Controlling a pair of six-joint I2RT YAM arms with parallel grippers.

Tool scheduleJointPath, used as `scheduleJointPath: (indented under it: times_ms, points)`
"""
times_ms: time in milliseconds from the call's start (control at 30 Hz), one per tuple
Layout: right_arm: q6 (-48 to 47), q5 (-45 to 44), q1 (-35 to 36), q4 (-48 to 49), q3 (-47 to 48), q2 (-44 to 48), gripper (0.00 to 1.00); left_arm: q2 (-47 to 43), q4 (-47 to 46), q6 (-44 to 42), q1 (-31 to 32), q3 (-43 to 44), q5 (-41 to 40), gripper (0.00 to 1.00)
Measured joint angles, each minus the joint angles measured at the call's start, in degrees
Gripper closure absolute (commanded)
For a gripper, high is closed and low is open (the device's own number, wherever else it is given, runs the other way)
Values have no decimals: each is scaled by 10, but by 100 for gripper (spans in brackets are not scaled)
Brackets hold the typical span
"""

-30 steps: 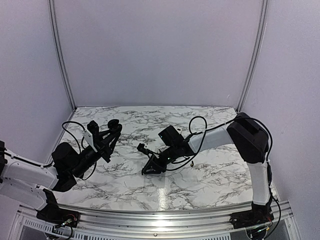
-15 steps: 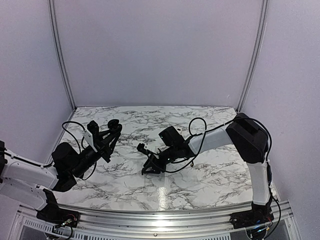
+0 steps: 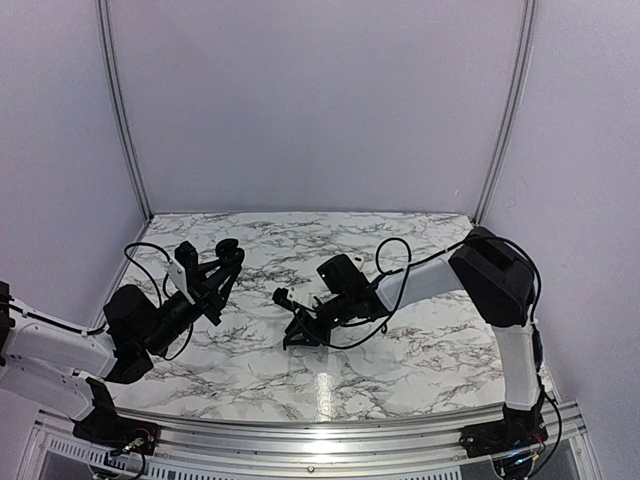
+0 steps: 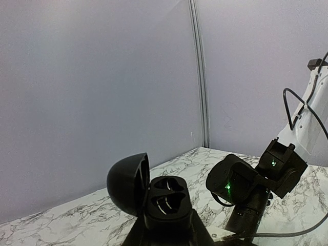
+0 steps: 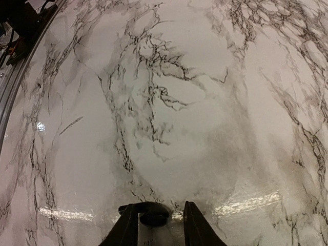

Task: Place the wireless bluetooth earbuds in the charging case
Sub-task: Pick up the right earbud from the center of the board.

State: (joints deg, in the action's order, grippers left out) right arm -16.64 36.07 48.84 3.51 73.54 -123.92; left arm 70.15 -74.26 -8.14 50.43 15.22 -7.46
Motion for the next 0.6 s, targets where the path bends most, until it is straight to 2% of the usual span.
scheduleJointPath:
  times_ms: [600]
  points:
    - [-10,-13,4,35,-27,9,90,0,0,0,-2,0,2,94]
